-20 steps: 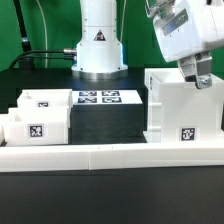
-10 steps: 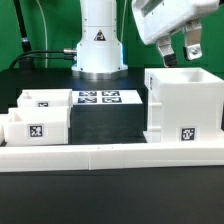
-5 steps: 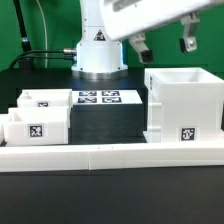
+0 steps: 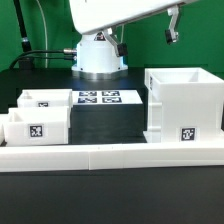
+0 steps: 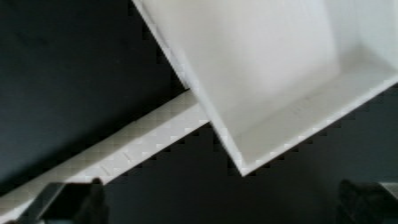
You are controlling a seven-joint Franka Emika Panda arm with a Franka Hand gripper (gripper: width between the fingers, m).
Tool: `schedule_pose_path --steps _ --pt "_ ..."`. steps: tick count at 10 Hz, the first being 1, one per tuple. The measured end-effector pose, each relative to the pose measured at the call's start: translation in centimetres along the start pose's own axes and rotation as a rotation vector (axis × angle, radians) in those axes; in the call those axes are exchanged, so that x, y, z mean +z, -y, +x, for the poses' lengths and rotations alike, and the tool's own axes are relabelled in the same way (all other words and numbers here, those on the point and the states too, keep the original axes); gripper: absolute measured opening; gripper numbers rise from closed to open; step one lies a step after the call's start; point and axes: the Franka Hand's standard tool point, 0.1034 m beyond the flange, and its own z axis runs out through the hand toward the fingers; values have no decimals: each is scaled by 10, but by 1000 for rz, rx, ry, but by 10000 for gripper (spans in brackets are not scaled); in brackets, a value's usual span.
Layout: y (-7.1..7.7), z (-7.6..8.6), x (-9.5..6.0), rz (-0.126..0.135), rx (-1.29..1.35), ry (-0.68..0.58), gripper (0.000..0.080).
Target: Assemble drawer
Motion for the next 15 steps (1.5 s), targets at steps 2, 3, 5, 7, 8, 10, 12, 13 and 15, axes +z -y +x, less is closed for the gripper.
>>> schedule_pose_path --steps 2,3,5,7,8,10,12,13,15 --pt "-23 0 0 -94 -234 42 648" --pt "-34 -1 2 -113 -228 36 648" --pt "-86 -26 18 -157 -243 45 648" --pt "-102 -22 17 -166 -240 45 648" --pt "-98 -23 18 -164 -251 47 648" --pt "-100 -23 18 -166 -249 47 648" --pt "-115 -27 19 -167 -257 115 648" --pt "-131 -26 20 -172 -235 133 648" --pt "-156 -35 29 -186 -203 182 648"
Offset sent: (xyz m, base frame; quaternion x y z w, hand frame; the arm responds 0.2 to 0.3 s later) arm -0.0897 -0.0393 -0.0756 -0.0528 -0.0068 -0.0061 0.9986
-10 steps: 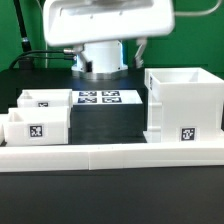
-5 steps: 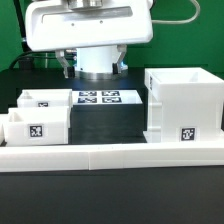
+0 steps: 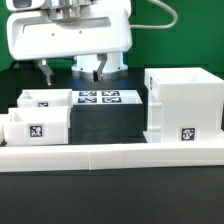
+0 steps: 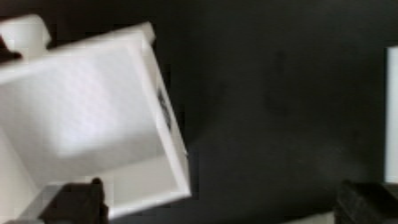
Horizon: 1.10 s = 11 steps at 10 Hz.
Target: Assemble drawer
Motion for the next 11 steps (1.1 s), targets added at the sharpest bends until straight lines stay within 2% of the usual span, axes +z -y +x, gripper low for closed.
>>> schedule_pose_path --steps 1,3,5,6,8,10,11 --pt "-7 -2 4 3 16 20 648" --pt "-4 -2 4 8 13 32 648" --pt "-2 -5 5 24 14 86 648" --pt "-2 -3 5 18 8 72 648" --pt "-4 2 15 -11 -66 43 648" --pt "-17 5 23 -30 -123 17 648" --pt "-20 4 24 -29 -126 20 648"
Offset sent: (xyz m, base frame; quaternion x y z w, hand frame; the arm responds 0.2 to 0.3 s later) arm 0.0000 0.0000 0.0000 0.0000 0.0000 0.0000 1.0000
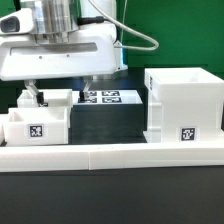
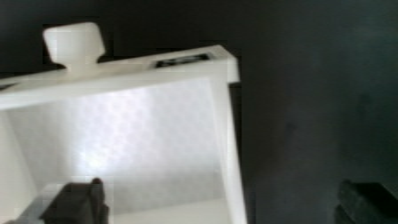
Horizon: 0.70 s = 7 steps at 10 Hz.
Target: Assemble drawer
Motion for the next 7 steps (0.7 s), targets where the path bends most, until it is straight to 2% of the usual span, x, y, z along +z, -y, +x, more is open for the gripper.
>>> schedule_pose_path --steps 4,7 --pt "2 0 1 -1 -11 3 648" --pt "8 -3 21 -30 -117 6 648"
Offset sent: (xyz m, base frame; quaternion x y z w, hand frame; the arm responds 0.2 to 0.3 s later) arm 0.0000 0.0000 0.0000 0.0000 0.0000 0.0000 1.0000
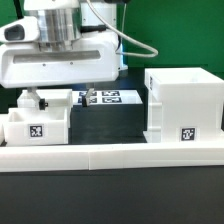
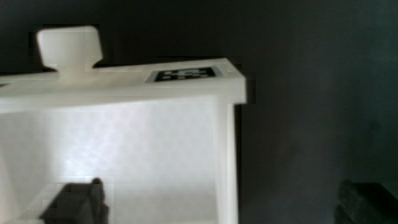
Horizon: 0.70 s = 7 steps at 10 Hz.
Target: Assemble drawer
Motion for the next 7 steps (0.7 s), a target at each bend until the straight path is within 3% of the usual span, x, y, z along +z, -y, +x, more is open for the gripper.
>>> schedule_pose_path --steps 3,7 --pt "0 -6 18 -10 -18 13 648" --pt "-2 -15 29 -14 -17 25 648"
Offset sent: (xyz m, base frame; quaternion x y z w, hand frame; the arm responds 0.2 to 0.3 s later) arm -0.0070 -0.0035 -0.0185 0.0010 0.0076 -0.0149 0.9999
